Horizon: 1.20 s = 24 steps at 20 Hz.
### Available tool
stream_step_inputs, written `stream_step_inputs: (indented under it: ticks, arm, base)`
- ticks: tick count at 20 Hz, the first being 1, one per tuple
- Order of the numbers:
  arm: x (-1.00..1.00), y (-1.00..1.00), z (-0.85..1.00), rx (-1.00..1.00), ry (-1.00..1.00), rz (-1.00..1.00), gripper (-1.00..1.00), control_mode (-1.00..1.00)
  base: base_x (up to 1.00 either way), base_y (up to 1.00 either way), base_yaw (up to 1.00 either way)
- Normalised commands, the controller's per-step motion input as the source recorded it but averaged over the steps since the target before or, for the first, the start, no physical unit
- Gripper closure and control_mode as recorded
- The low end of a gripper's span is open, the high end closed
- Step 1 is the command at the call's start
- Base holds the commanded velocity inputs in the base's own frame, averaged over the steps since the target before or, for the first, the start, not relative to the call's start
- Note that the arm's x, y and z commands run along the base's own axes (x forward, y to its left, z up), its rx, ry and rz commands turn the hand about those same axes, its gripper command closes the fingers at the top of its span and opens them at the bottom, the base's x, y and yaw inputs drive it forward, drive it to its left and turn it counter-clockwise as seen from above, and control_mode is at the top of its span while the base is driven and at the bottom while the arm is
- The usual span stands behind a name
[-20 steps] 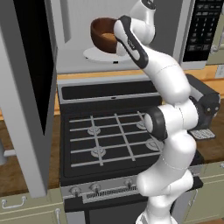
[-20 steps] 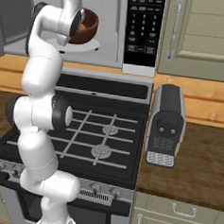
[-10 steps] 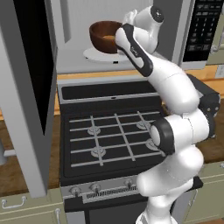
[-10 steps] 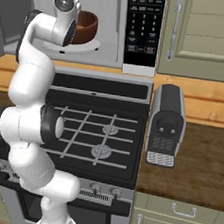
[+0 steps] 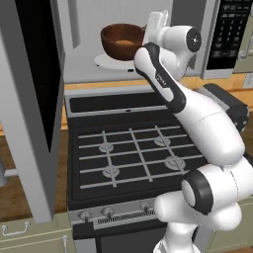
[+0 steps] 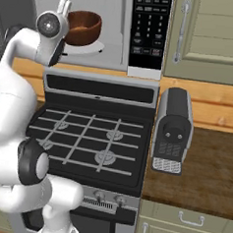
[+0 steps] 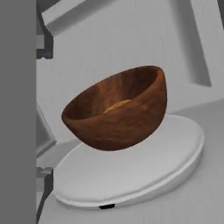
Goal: Open the microwave, place the bowl with waffle inside the microwave, then close the microwave door and turn it on.
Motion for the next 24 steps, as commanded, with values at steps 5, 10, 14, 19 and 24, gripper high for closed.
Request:
stream_step_inputs:
  ticks: [5,10,14,19,24]
  arm:
    - [-0.84,0.07,0.38,-0.03,-0.05,0.04,-1.0,-1.0]
    - [-0.36,0.25,-0.49,-0.05,0.33,0.13,-1.0,-1.0]
    - [-0.71,0.17,-0.59,-0.01,0.25,0.1,-1.0,-1.0]
    - [-0.62,0.32,-0.66,-0.09,0.28,0.1,-1.0,-1.0]
    - [-0.09,0.66,-0.95,-0.08,0.33,0.17,1.0,-1.0]
  base:
    - [0.0,0.0,0.0]
    - [0.0,0.0,0.0]
    - [0.0,0.0,0.0]
    - [0.0,0.0,0.0]
    - [0.0,0.0,0.0]
